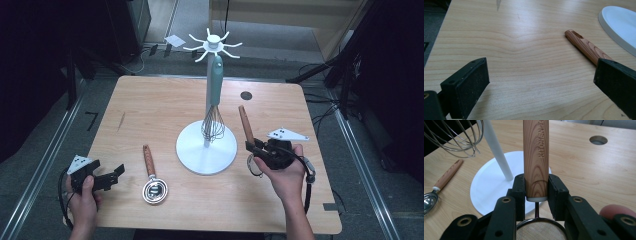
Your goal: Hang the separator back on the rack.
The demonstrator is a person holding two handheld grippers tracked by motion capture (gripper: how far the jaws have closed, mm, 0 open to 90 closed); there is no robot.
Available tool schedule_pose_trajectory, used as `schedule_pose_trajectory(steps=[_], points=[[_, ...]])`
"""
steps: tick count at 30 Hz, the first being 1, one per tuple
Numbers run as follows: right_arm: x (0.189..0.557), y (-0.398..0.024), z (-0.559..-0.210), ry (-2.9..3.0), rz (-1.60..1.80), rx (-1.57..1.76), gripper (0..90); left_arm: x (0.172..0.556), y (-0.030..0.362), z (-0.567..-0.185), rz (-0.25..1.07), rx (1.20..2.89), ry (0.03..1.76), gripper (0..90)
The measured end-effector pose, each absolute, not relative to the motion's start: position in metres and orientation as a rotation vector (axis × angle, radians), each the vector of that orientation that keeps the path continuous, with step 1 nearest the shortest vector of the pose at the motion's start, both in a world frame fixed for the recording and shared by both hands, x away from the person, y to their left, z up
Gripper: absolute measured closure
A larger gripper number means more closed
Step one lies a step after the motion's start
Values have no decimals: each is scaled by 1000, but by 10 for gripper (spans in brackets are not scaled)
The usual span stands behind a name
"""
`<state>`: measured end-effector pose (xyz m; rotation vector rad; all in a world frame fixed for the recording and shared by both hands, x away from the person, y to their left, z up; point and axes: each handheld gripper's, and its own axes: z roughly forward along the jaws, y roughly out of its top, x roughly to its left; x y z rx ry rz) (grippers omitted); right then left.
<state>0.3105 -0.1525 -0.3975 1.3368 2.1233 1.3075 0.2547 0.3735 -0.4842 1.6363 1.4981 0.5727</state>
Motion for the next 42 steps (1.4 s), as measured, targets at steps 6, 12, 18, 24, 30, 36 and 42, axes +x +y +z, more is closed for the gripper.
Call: schedule_pose_trajectory(steps=[6,12,18,24,30,36,42], points=[[306,-151,-387,2081,1304,1274,714,255,374,-484,577,1633,1504,0],[302,-150,-379,2047,1342,1254,714,254,374,-484,591,1623,1510,0],[300,-150,-373,2018,1396,1235,714,254,374,-484,596,1613,1505,0],[296,-151,-364,1967,1432,1207,714,252,373,-484,607,1610,1493,0],[293,-154,-355,1925,1487,1203,714,252,373,-484,605,1617,1490,0],[291,-152,-352,1911,1506,1182,714,252,373,-484,603,1618,1487,0],[290,-147,-350,1918,1519,1145,714,252,372,-484,603,1621,1484,0]])
